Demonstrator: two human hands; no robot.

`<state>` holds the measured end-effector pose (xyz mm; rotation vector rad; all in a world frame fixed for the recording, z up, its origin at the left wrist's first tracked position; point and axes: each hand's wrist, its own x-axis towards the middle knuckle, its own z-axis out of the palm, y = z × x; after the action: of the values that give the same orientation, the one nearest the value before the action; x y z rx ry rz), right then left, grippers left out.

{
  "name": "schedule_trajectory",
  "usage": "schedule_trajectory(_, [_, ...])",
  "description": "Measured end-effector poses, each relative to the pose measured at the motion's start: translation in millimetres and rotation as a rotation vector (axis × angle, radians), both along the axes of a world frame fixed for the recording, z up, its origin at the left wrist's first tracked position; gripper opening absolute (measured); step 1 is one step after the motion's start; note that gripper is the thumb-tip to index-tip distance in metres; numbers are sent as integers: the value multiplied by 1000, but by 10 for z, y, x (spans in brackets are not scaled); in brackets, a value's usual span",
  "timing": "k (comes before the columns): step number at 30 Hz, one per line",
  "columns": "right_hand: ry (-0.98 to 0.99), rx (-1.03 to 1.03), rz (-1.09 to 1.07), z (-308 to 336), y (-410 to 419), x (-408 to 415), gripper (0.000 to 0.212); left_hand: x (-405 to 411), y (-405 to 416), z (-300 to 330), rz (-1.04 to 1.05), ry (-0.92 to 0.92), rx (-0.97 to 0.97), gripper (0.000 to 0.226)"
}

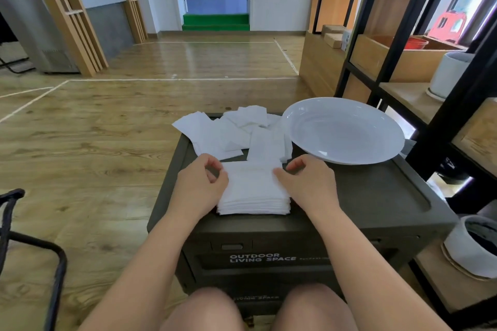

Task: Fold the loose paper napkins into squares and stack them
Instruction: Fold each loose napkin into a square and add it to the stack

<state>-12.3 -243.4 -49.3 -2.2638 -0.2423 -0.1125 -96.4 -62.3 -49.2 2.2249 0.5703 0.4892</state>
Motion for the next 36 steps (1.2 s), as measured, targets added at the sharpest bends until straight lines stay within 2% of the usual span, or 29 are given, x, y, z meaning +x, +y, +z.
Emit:
schedule_trajectory(2, [-23, 56, -50, 35, 10, 94, 18, 7, 27, -15, 5, -80, -62, 10])
schedule_trajectory(6, [-25, -29, -67, 55, 148, 229, 27, -2, 30, -57, 72, -175, -134, 7])
schedule_trajectory(10, [8, -73, -63, 61, 263, 282, 44, -23, 59, -81, 171, -248, -278, 14])
schedule_trajectory(17, [-117, -7, -52, 403, 309, 346, 37, -14, 65, -71, 166, -290, -344, 17])
schedule_trajectory(19, [-105, 70, 5, 514, 313, 362, 36, -14, 62, -44, 160, -291, -355, 16])
schedule_trajectory(24, [64, 353, 163, 683, 295, 390, 23, 41, 82, 118, 29, -275, -126, 5])
schedule_trajectory(28, [-16, 287, 187, 680, 334, 366, 23, 232, 21, 317, -126, -325, 113, 34])
schedule_trajectory(31, [-98, 217, 234, 661, 408, 336, 19, 414, -25, 441, -177, -379, 285, 39])
schedule_trajectory(34, [-158, 214, 258, 671, 469, 354, 16, 542, -44, 514, -215, -373, 243, 33])
schedule_trajectory(36, [-100, 283, 289, 674, 502, 389, 22, 593, -36, 519, -242, -361, 181, 26])
